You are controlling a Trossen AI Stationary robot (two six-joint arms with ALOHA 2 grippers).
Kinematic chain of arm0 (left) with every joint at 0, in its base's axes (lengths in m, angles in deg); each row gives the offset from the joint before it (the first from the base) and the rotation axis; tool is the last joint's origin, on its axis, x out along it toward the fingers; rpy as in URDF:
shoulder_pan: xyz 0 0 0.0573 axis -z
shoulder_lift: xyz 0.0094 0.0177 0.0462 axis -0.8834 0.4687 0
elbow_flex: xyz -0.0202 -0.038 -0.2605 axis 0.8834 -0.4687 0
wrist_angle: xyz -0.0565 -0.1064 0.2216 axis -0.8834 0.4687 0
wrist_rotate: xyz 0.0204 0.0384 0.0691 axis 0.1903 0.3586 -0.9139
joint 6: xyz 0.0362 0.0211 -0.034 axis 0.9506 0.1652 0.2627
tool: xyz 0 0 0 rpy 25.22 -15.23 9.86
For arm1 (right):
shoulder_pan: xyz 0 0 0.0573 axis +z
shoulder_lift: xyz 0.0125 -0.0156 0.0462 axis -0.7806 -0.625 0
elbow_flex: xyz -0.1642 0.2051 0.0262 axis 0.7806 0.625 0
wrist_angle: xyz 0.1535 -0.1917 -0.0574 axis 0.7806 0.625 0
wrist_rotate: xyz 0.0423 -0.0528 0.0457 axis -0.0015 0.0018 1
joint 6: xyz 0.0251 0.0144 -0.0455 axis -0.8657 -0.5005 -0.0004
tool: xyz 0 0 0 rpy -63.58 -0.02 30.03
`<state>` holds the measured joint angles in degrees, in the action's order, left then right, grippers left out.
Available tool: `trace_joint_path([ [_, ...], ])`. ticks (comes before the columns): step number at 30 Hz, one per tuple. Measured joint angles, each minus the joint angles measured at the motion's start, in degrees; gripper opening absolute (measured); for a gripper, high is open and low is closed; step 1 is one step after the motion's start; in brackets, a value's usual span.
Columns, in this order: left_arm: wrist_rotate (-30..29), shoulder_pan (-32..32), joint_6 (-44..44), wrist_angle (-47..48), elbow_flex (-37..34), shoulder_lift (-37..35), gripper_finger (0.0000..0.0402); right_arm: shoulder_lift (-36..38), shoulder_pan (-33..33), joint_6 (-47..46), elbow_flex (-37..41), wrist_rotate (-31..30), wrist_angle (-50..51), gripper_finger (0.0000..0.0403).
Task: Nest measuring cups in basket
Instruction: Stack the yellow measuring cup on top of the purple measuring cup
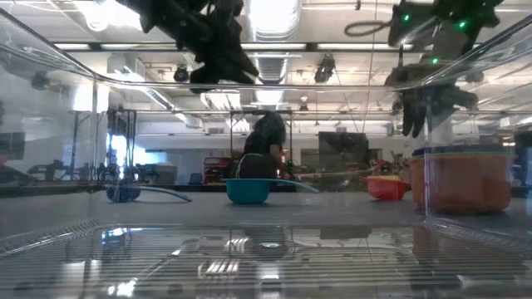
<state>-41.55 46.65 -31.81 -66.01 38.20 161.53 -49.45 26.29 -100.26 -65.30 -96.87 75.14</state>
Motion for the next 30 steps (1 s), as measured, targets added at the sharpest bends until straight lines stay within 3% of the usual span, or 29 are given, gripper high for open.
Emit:
trace_joint_path([
  [7, -0.2, -0.1, 0.8, 1.6, 1.4, -2.8, 0.0079, -5.6, -11.9, 0.0, 0.0, 4.3, -7.8, 0.0229],
  [18, -5.0, -0.1, 0.7, 7.8, -1.4, -10.8, 0.0079, -22.1, -14.0, -6.2, -1.0, 3.7, -16.1, 0.0355],
  [30, -7.7, -0.1, 1.0, 12.8, -2.3, -15.1, 0.0079, -35.7, -14.0, -10.1, -9.7, 5.6, -17.9, 0.0368],
])
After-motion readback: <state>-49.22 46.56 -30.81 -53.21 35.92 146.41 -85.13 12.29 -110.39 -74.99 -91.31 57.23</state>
